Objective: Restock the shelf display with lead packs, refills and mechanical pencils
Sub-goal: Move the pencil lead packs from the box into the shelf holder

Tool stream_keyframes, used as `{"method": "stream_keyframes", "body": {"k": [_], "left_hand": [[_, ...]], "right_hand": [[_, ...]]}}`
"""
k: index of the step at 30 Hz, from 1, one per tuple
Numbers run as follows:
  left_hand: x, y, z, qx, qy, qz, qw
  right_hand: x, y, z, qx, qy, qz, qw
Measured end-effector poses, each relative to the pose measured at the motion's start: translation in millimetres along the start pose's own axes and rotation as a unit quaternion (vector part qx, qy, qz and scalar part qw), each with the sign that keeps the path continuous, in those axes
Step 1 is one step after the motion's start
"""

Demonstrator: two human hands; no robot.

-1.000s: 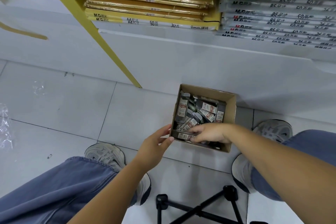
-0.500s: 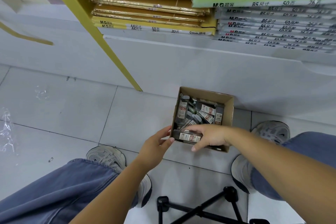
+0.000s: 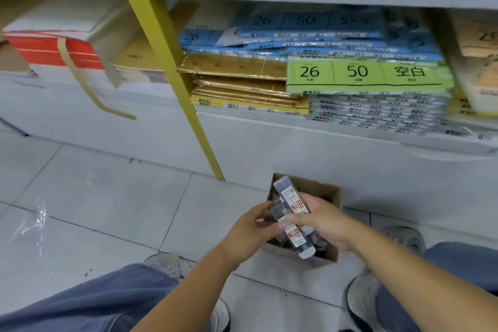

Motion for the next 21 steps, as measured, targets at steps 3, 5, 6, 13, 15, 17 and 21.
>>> {"method": "stream_keyframes", "body": {"k": [3,5,6,13,15,17,21], "left_hand": [[14,8,36,0.121,0.018,-0.057,0.991],[25,12,60,0.183,0.027,-0.080,0.980],[32,13,72,0.204,0.028,-0.092,0.974],[96,12,175,0.194,0.105,-0.106,0.970],[114,6,204,0.147,0.133,-0.086,0.976],[129,0,231,0.100,0.166,-0.062,0.979],[142,-12,276,0.037,0.221,0.011,0.974]], "right_hand": [[22,8,-44,-0.114,-0.057,0.016,0.992],[40,12,-71,-0.144,-0.087,0.035,0.985],[48,14,-84,-0.152,-0.102,0.048,0.982],[112,29,-176,-0.026,-0.231,0.187,0.955],[127,24,-201,0.036,-0.250,0.213,0.944],[139,18,-221,0.044,-0.267,0.201,0.942],[150,7,-261,0.009,-0.273,0.148,0.951]]}}
Point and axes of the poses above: each hand's wrist, its own x-axis away from the middle knuckle, its own y-axis out of the palm, z = x × y, the point moved 1 cm from there along -x, towards the middle knuckle, and after that the axes turned 5 degrees about x, right-handed, at the moved point
